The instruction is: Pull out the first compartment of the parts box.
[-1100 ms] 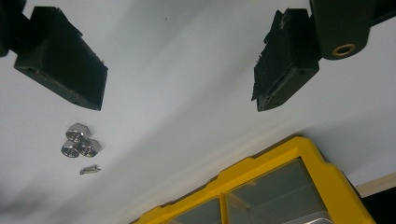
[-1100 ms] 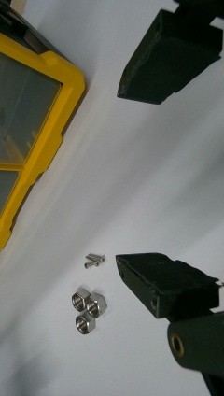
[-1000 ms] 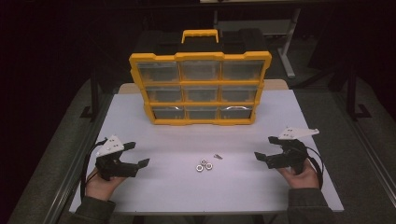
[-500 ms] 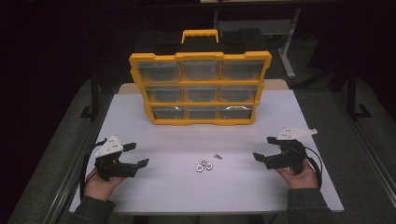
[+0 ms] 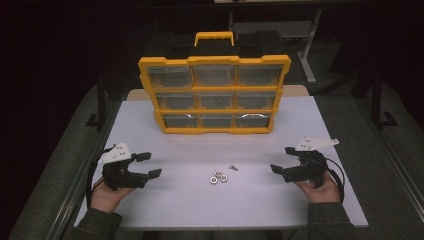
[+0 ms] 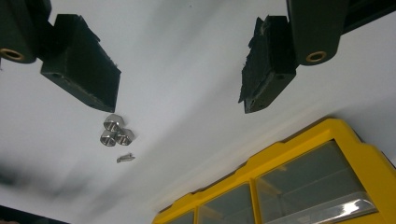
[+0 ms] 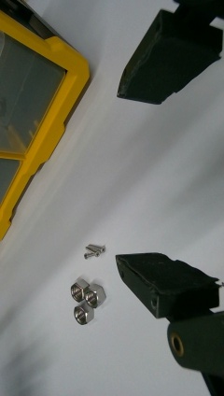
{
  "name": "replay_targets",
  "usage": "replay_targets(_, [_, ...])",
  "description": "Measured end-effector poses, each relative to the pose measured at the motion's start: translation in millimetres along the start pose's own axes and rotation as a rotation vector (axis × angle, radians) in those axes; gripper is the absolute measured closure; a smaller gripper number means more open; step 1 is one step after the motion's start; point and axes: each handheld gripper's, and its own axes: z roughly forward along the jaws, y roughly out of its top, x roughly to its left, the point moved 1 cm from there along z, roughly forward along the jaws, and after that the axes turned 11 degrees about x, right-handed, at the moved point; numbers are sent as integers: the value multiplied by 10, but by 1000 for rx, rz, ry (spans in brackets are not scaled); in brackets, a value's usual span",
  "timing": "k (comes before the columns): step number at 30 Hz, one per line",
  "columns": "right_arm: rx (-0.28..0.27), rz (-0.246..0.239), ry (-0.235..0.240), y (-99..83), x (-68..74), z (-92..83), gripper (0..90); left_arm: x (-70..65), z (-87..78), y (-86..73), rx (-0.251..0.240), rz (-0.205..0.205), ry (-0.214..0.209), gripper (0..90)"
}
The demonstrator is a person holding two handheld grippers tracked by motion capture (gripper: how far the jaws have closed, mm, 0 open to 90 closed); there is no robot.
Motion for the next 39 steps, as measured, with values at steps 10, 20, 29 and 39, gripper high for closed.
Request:
replay_targets(10, [5,-22,-2,27,27,25,166,168,-118,400,-112,-126,-126,355])
replay_targets(20, [5,-29,-6,15,19,27,166,444,-165,856,-185,-279,-235,428])
replay_targets(29, [-2,-22,-5,-1,12,16,167,677,-254,1297,-330,-402,-226,480])
replay_targets(39, [-2,-28,-6,4,31,19,169,807,-188,1614,-378,-494,-231,539])
